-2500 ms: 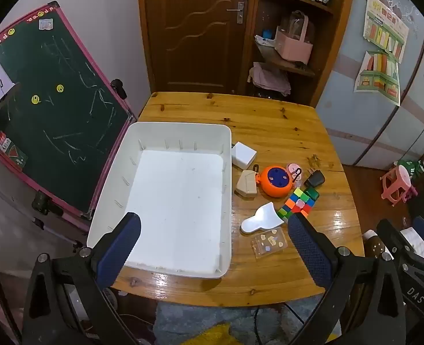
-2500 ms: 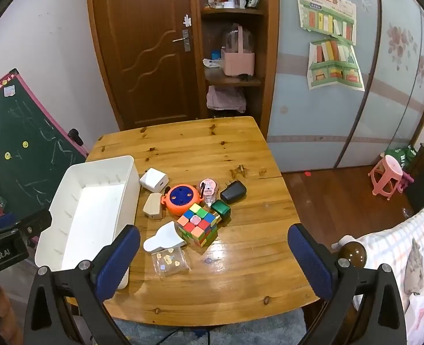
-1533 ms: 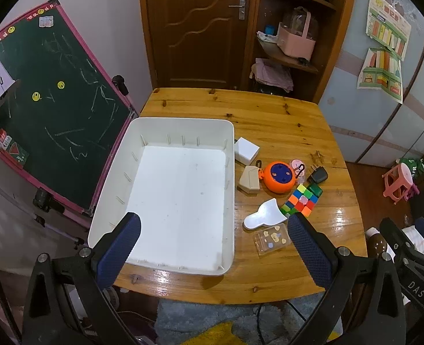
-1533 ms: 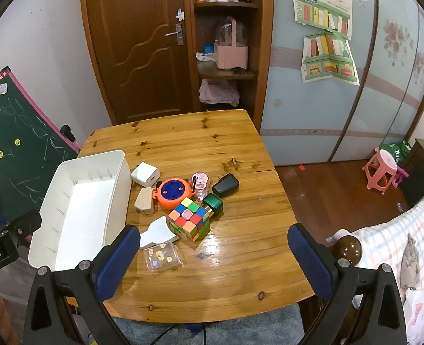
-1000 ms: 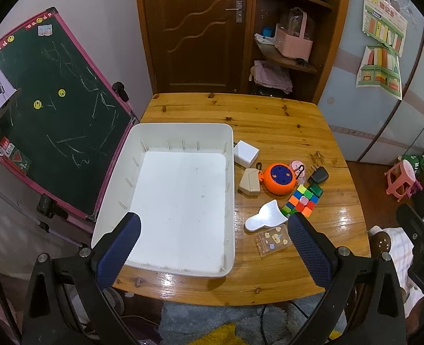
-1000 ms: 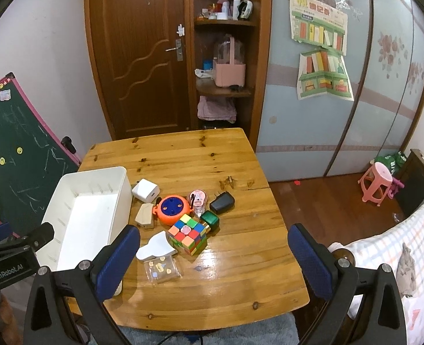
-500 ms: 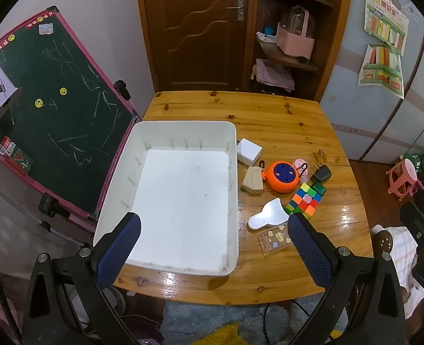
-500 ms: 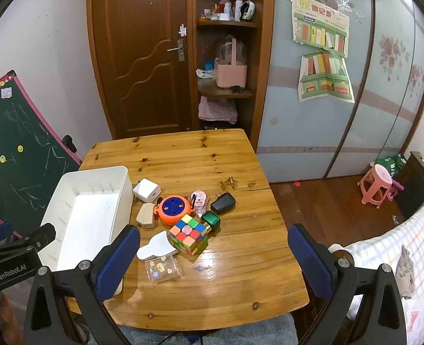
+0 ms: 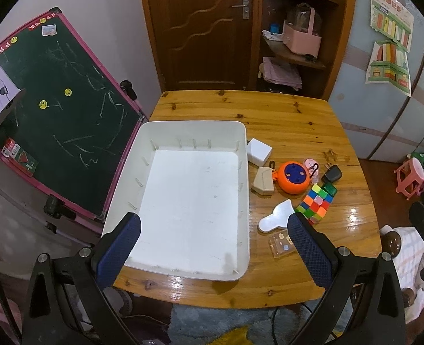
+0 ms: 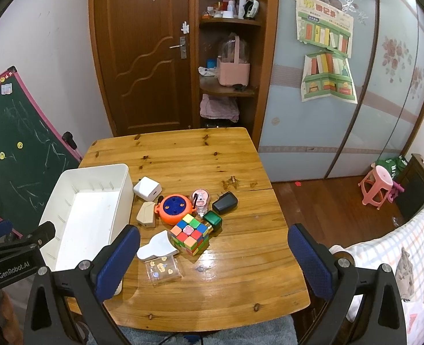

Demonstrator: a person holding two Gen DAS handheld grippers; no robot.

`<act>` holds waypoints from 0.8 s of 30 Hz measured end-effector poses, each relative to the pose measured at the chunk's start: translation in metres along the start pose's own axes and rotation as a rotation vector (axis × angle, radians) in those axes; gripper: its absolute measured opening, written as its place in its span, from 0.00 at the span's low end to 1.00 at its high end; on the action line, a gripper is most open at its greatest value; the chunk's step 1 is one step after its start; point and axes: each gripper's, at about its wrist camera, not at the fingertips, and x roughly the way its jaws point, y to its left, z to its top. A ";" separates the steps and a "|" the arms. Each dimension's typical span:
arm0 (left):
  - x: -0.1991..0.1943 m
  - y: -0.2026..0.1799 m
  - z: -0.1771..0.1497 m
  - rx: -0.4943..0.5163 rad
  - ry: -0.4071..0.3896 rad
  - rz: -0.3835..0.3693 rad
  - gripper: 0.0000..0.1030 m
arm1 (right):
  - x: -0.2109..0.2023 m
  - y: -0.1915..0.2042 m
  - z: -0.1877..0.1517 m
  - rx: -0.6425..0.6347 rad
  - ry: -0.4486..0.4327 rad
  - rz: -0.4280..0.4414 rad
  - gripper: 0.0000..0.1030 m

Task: Organize rigid objects
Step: 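Move both tools toward the table, left tool toward the white tray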

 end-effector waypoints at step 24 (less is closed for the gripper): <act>0.003 0.004 0.020 0.057 -0.050 0.034 0.99 | 0.015 0.013 0.018 -0.022 -0.005 -0.003 1.00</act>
